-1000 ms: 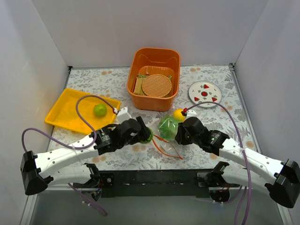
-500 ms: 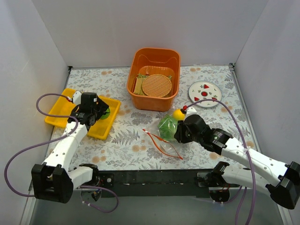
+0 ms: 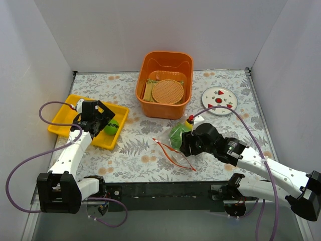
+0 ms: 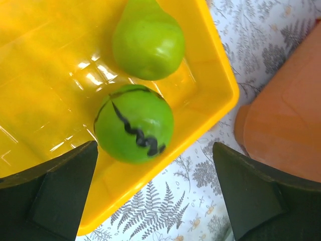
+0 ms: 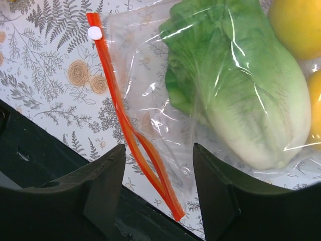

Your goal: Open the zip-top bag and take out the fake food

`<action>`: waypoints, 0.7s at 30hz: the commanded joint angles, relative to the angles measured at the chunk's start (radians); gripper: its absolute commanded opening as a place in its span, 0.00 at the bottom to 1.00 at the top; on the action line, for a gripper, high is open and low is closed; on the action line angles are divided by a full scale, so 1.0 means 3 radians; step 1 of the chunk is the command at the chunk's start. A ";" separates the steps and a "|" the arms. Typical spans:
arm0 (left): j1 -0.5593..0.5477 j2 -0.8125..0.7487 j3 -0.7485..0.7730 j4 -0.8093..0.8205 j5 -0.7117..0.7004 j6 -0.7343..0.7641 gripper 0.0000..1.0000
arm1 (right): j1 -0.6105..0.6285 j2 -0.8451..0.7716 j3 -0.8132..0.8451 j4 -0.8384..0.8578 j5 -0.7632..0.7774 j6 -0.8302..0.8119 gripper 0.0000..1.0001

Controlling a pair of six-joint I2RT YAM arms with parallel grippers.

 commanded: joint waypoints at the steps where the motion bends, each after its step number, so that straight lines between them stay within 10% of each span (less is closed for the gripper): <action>1: 0.0006 -0.0310 0.0027 0.0001 0.0351 0.0219 0.96 | 0.0208 0.0125 0.0224 0.0029 0.0064 -0.0196 0.65; 11: -0.1342 -0.0689 -0.0209 -0.0045 0.0511 -0.0369 0.90 | 0.0582 0.0524 0.0362 -0.0104 0.0366 -0.0431 0.65; 21: -0.2575 -0.0433 -0.0193 0.0184 0.0086 -0.0988 0.72 | 0.0597 0.1030 0.0444 -0.0125 0.0647 -0.0375 0.36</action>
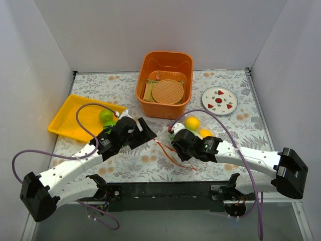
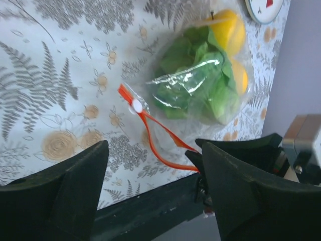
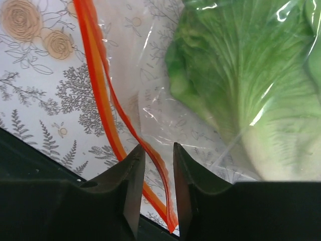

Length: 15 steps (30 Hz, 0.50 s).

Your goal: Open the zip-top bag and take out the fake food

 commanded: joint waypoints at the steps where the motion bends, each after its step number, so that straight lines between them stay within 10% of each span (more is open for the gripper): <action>1: -0.0459 0.0154 0.0000 0.0144 -0.0283 -0.0347 0.68 | 0.0018 0.0069 0.0224 -0.0026 0.0253 -0.0002 0.33; 7: -0.0946 0.0298 -0.0158 0.0486 -0.0385 -0.0639 0.49 | 0.0018 0.0013 0.0347 -0.0046 0.0412 0.0182 0.01; 15: -0.1120 0.0548 -0.0333 0.1421 -0.0446 -0.0803 0.26 | 0.0069 -0.0171 0.0526 0.0031 0.0320 0.0458 0.01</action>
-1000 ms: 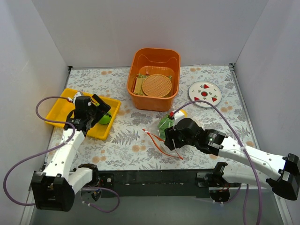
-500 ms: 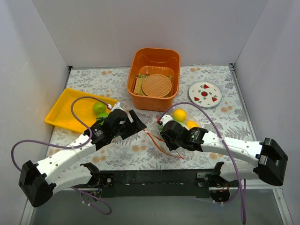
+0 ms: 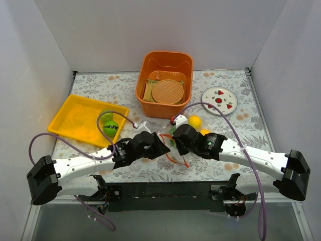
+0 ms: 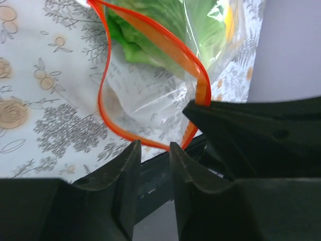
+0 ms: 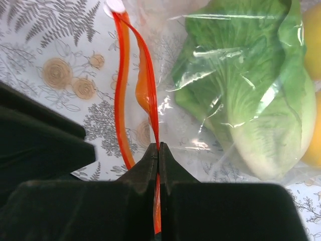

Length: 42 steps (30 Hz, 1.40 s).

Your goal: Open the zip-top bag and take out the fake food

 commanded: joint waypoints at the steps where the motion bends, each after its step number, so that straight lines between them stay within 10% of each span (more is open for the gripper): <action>1: -0.0014 0.0208 -0.0031 0.0667 -0.0192 -0.0119 0.25 | 0.0081 -0.0162 0.0242 0.0099 0.0045 0.0228 0.01; 13: -0.0009 0.0849 -0.0164 0.1225 -0.0320 -0.0308 0.14 | 0.0296 -0.0086 0.0534 0.0191 0.0132 0.0382 0.01; 19: -0.0009 0.0798 -0.0251 0.1220 -0.0377 -0.0277 0.22 | 0.0266 -0.0330 0.0458 -0.0176 0.0602 0.0397 0.55; 30: -0.0014 0.0874 -0.0384 0.1700 -0.0101 -0.0129 0.24 | -0.1171 -0.0966 -0.0488 0.0129 -0.0184 0.0162 0.48; 42: -0.0106 0.1125 -0.0307 0.2007 0.0078 -0.0001 0.63 | -0.1325 -0.0561 -0.0857 0.0406 -0.0410 0.0244 0.36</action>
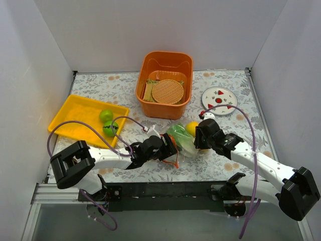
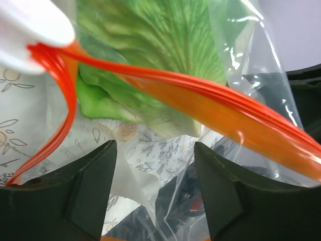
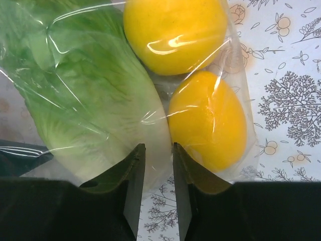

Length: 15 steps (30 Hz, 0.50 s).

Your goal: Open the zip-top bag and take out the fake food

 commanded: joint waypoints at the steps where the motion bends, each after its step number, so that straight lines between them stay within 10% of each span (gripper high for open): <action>1: -0.0073 0.0029 0.0069 0.0156 0.0024 0.0087 0.65 | -0.0017 0.0007 -0.0066 0.0172 -0.0144 0.0005 0.35; 15: -0.0160 0.0248 0.0202 0.0059 -0.0033 0.0158 0.86 | 0.0519 0.0073 -0.0148 0.0228 -0.0390 -0.0005 0.37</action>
